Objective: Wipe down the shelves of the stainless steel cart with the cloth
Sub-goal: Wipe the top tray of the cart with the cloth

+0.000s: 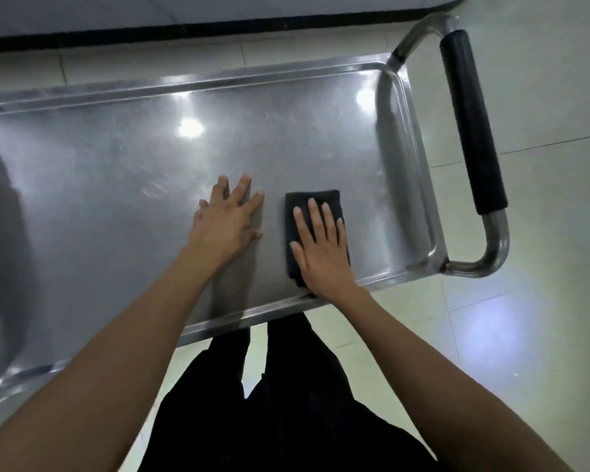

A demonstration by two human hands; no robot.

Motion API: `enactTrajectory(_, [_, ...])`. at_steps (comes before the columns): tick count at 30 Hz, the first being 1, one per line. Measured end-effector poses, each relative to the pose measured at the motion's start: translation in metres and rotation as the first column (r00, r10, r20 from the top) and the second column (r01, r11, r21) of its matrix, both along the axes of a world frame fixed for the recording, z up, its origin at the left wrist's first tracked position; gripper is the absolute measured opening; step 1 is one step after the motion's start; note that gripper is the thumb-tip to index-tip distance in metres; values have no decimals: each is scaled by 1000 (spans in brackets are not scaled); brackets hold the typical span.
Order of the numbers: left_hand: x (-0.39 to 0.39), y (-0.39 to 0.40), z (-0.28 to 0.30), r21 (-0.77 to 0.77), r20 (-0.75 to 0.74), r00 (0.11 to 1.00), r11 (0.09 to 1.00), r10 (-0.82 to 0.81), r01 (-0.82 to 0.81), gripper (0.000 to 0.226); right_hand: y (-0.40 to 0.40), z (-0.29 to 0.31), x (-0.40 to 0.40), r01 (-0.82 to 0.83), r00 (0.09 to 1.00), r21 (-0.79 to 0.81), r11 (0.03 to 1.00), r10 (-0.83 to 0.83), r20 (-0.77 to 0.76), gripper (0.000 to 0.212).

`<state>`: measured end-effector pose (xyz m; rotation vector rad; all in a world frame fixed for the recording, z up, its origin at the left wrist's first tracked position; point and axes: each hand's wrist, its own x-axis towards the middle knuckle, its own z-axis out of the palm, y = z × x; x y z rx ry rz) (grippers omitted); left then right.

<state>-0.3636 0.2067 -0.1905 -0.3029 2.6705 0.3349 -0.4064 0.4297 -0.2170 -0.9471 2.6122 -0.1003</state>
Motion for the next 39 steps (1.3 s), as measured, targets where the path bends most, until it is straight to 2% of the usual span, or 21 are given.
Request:
enactTrajectory(6, [13, -1, 3, 22, -22, 999, 999, -30, 30, 74, 47, 5, 77, -5, 1000, 74, 997, 6, -7, 61])
enactTrajectory(11, [28, -6, -3, -21, -95, 994, 999, -50, 48, 79, 40, 6, 82, 26, 999, 86, 996, -24, -23, 60])
enactTrajectory(14, [32, -11, 1, 33, -107, 994, 999, 30, -27, 88, 35, 5, 80, 54, 998, 79, 995, -52, -23, 61])
enactTrajectory(17, [31, -19, 4, 50, -133, 990, 998, 42, -36, 78, 27, 4, 74, 56, 998, 65, 996, -54, -20, 61])
enactTrajectory(24, [30, -22, -5, -91, -132, 991, 996, -18, 6, 67, -24, 3, 19, 29, 1000, 9, 1000, -29, -8, 60])
enactTrajectory(29, [26, -20, -7, -69, -42, 993, 991, 113, -116, 69, -84, -2, -50, -16, 1000, -25, 1000, 16, -9, 60])
enactTrajectory(39, [26, -22, -6, -77, -53, 991, 989, 123, -127, 71, -214, -10, -158, -97, 994, -105, 990, 91, -59, 60])
